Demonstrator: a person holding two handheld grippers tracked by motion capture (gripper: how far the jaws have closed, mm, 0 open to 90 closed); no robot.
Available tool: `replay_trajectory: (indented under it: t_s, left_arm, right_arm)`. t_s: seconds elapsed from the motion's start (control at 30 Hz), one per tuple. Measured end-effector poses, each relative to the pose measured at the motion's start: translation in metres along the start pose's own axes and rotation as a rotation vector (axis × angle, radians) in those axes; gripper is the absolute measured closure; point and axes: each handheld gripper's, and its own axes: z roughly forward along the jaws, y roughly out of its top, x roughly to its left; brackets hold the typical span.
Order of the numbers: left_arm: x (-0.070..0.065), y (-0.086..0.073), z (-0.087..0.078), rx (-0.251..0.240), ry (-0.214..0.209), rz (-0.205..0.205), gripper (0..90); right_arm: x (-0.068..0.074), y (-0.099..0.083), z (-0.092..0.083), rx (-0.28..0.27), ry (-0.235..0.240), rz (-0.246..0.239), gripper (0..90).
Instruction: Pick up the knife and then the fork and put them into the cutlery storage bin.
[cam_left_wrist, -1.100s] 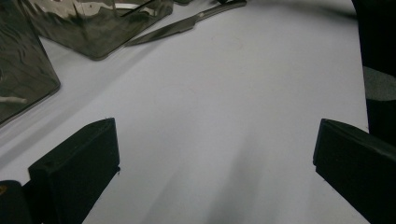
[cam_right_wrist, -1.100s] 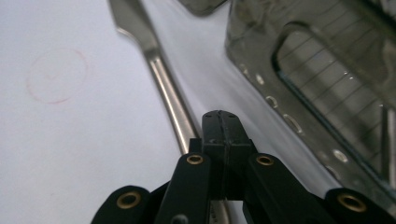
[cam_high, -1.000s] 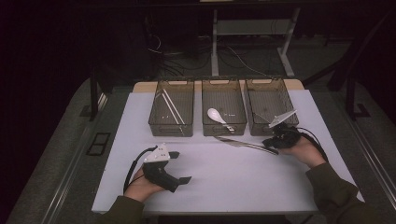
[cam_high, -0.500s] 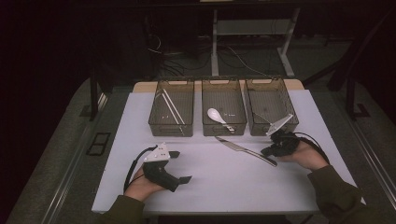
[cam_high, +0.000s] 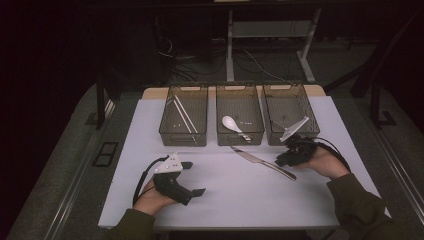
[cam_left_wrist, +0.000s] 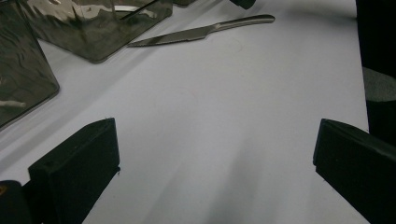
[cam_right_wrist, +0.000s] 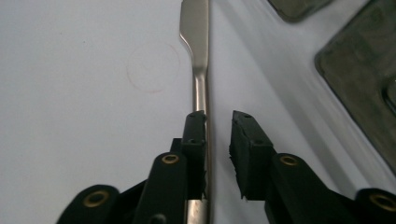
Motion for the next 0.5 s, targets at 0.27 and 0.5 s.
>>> replay_trajectory:
  t_s: [0.27,0.5]
  left_arm:
    - [0.0,0.0,0.0,0.001,-0.002,0.002,0.0]
    - [0.0,0.0,0.0,-0.003,-0.003,0.0,0.0]
  right_arm:
    - [0.01,0.029,0.017,0.114,-0.006,-0.063,73.4]
    - [0.011,0.042,0.028,0.196,-0.018,-0.062,73.4]
